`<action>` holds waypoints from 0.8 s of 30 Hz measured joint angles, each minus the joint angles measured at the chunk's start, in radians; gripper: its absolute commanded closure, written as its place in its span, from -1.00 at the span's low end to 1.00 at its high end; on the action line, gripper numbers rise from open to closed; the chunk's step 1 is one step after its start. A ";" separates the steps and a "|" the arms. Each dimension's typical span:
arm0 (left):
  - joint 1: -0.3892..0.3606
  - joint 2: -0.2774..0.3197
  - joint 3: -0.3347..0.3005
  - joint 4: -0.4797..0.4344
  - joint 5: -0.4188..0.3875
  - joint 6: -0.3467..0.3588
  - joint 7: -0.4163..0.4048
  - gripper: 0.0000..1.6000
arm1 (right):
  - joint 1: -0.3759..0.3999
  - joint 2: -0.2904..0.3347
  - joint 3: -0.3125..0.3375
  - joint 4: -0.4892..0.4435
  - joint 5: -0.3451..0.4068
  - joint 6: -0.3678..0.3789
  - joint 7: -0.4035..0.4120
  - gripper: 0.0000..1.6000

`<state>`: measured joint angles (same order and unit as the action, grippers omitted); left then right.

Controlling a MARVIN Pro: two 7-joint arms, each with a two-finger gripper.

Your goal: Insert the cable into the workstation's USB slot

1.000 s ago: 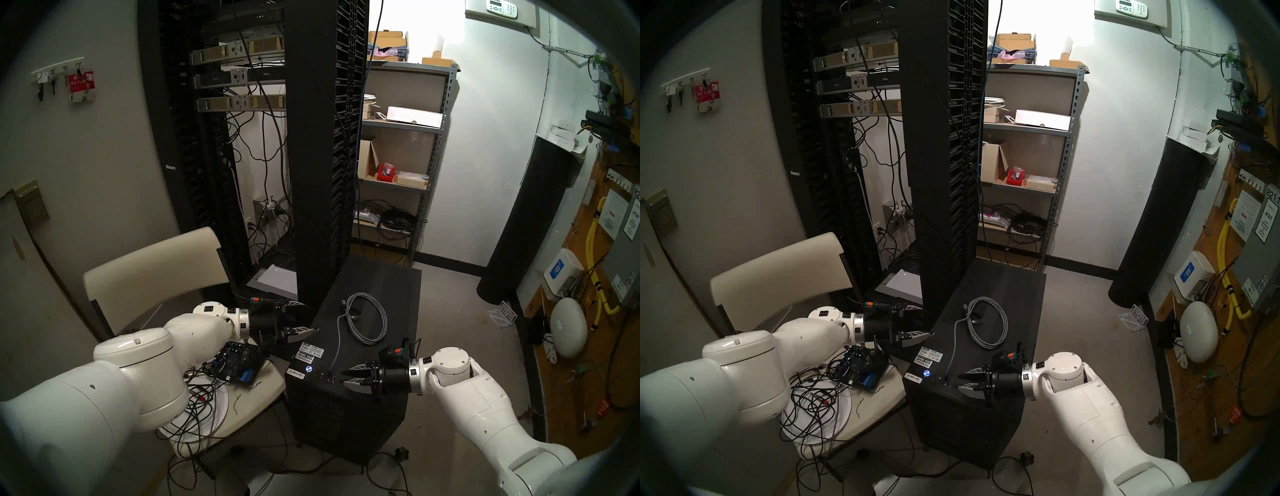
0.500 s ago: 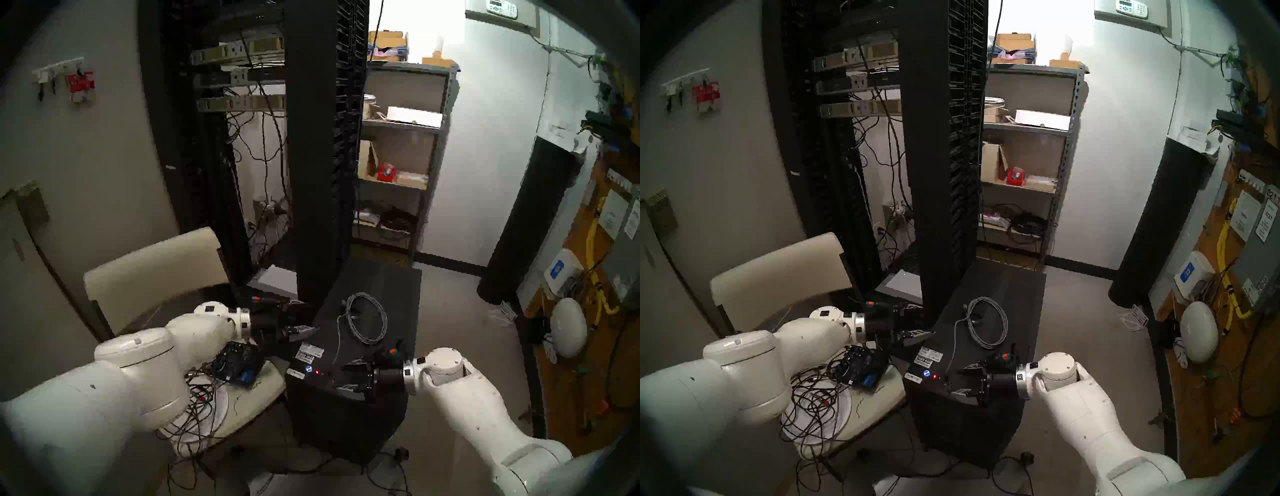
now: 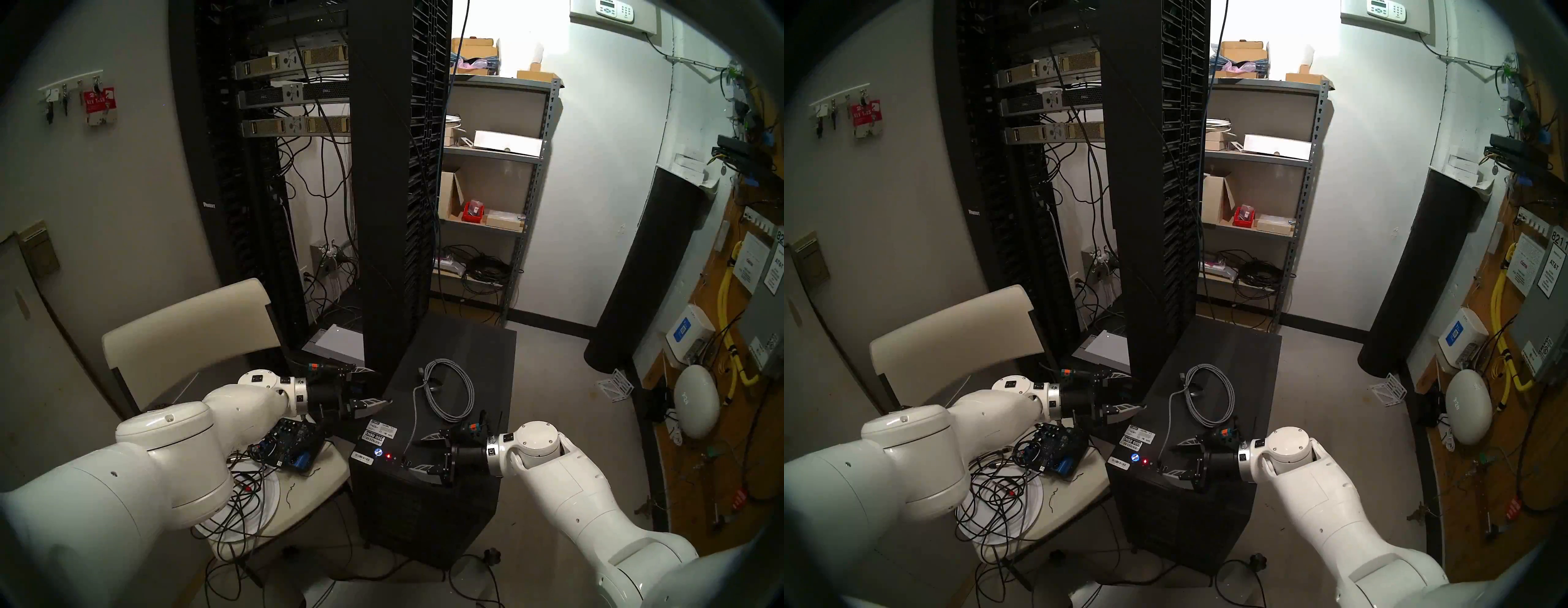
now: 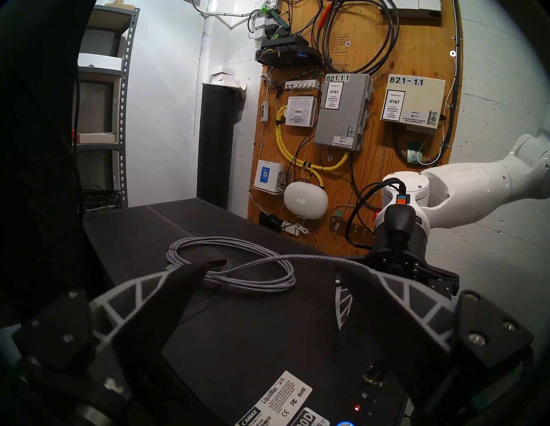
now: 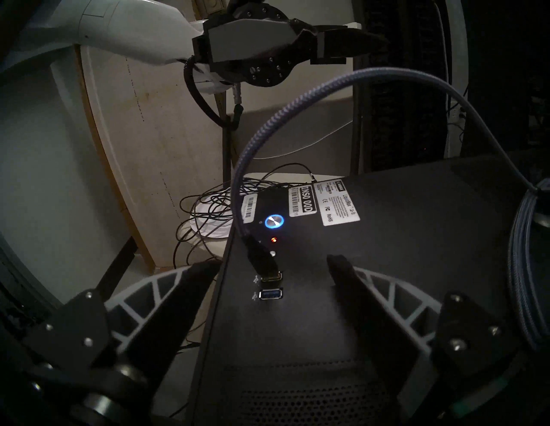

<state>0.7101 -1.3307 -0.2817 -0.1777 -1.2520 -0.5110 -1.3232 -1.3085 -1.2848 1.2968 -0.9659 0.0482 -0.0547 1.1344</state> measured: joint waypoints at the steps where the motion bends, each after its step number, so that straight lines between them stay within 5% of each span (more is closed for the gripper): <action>1: 0.000 0.000 0.000 0.000 0.000 0.000 0.000 -1.00 | 0.001 -0.001 0.000 0.000 0.000 -0.002 -0.001 -0.57; 11: 0.000 -0.001 -0.002 0.000 0.000 -0.002 0.002 -1.00 | 0.023 -0.021 -0.013 0.034 0.000 -0.026 0.007 -0.12; 24: 0.000 -0.001 -0.004 0.000 0.001 -0.007 0.006 -1.00 | 0.047 -0.042 -0.038 0.076 0.000 -0.042 0.029 0.05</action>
<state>0.7101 -1.3318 -0.2852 -0.1773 -1.2515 -0.5175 -1.3176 -1.2612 -1.3266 1.2592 -0.8896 0.0481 -0.0970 1.1637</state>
